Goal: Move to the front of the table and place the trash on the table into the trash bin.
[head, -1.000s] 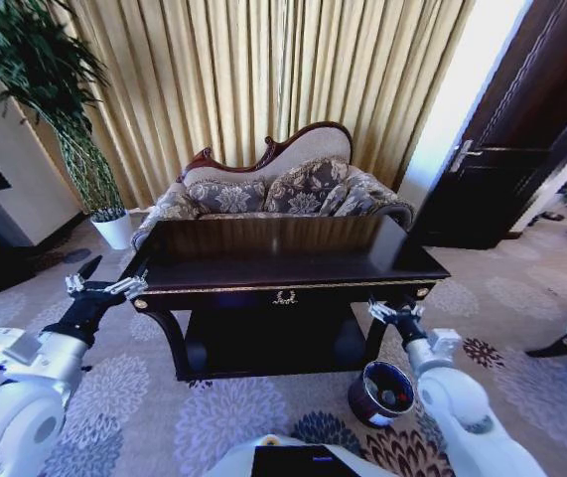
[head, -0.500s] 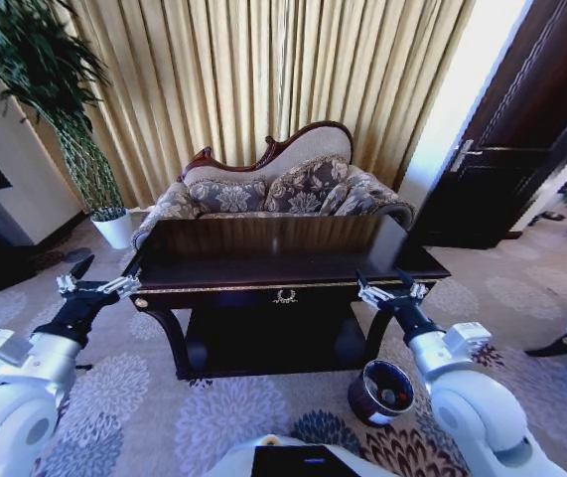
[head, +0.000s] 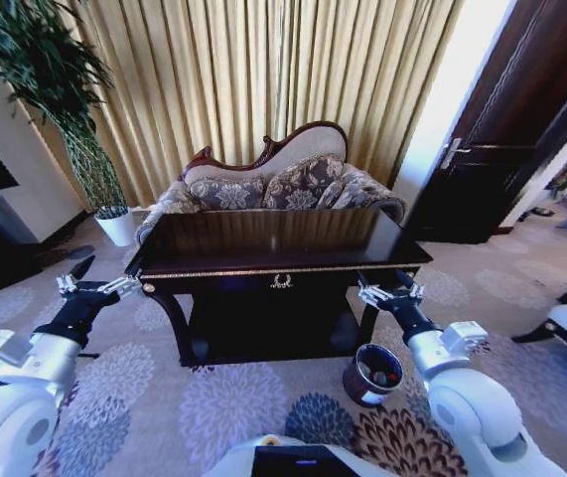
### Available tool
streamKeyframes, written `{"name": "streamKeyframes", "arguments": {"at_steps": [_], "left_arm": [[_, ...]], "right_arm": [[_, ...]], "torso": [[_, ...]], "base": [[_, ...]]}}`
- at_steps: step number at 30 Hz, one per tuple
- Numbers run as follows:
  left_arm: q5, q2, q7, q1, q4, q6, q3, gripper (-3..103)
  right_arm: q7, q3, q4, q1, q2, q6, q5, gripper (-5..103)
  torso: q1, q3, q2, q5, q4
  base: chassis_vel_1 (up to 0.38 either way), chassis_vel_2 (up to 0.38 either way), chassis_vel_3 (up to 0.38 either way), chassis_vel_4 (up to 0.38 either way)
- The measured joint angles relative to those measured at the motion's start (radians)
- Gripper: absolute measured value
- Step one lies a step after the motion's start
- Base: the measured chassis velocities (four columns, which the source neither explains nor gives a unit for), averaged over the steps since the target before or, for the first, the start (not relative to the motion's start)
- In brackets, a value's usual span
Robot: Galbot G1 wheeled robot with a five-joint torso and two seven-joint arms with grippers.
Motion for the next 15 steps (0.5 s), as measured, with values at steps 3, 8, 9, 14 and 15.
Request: {"name": "streamKeyframes", "arguments": {"at_steps": [3, 8, 9, 14, 15], "left_arm": [[0.000, 0.000, 0.000, 0.001, 0.000, 0.000, 0.002, 100], [0.001, 0.000, 0.001, 0.001, 0.000, 0.000, 0.003, 100], [0.001, 0.000, 0.001, 0.002, 0.000, 0.000, 0.002, 100], [0.000, 0.000, 0.001, 0.006, 0.000, -0.001, -0.002, 100], [0.000, -0.001, 0.001, 0.007, 0.000, -0.001, -0.002, 100]], "right_arm": [[0.000, 0.001, 0.001, -0.002, 0.000, 0.001, 0.000, 100], [0.000, 0.006, 0.006, -0.006, 0.001, 0.001, 0.000, 100], [0.000, 0.007, 0.009, -0.008, 0.001, 0.002, 0.000, 100], [0.001, 0.007, 0.013, -0.011, 0.004, 0.003, 0.000, 100], [0.001, 0.007, 0.014, -0.012, 0.006, 0.003, 0.000, 100]], "torso": [[0.000, 0.000, 0.000, 0.0000, -0.0001], [0.000, 0.000, 0.000, 0.0001, 0.0000], [0.000, 0.000, 0.000, 0.0000, 0.0000], [0.000, 0.000, 0.000, 0.0002, -0.0004], [0.000, 0.000, 0.000, 0.0005, -0.0004]], "base": [[0.177, -0.181, -0.172, 0.180], [0.179, -0.193, -0.179, 0.192], [0.175, -0.189, -0.174, 0.214], [0.209, -0.216, -0.224, 0.198], [0.213, -0.240, -0.224, 0.204]]}}
